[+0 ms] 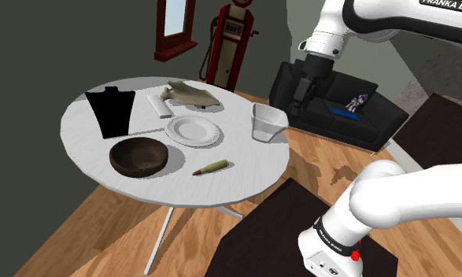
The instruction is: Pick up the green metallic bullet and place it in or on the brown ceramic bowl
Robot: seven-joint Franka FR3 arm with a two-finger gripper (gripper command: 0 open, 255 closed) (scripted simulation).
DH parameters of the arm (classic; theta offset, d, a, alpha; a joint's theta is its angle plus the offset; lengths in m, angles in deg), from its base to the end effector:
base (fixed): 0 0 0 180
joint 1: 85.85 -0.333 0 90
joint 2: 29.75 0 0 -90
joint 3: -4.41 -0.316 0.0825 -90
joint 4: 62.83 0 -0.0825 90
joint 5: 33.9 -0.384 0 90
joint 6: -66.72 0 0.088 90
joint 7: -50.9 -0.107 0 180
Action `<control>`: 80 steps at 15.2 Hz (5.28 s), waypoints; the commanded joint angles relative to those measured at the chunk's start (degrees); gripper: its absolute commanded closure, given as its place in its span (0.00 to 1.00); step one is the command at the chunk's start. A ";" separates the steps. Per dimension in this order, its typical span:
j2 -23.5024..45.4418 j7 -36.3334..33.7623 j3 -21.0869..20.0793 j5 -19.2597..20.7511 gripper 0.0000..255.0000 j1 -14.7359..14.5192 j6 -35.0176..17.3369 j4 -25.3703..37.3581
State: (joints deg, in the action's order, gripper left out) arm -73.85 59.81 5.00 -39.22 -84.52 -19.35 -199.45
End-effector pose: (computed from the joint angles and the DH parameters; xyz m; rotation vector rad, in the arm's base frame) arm 0.3022 -0.0005 0.5672 -3.0215 -0.1913 0.1558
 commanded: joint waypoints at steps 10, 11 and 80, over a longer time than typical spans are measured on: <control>12.57 18.44 -0.76 2.94 0.00 -7.82 -18.56 -4.51; 14.14 20.35 -0.95 3.22 0.00 -8.63 -20.60 -4.76; 40.46 44.40 -7.92 8.93 1.00 -19.99 -36.71 9.67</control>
State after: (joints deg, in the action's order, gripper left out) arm -35.09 104.98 -2.51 -30.44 -104.25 -56.39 -191.75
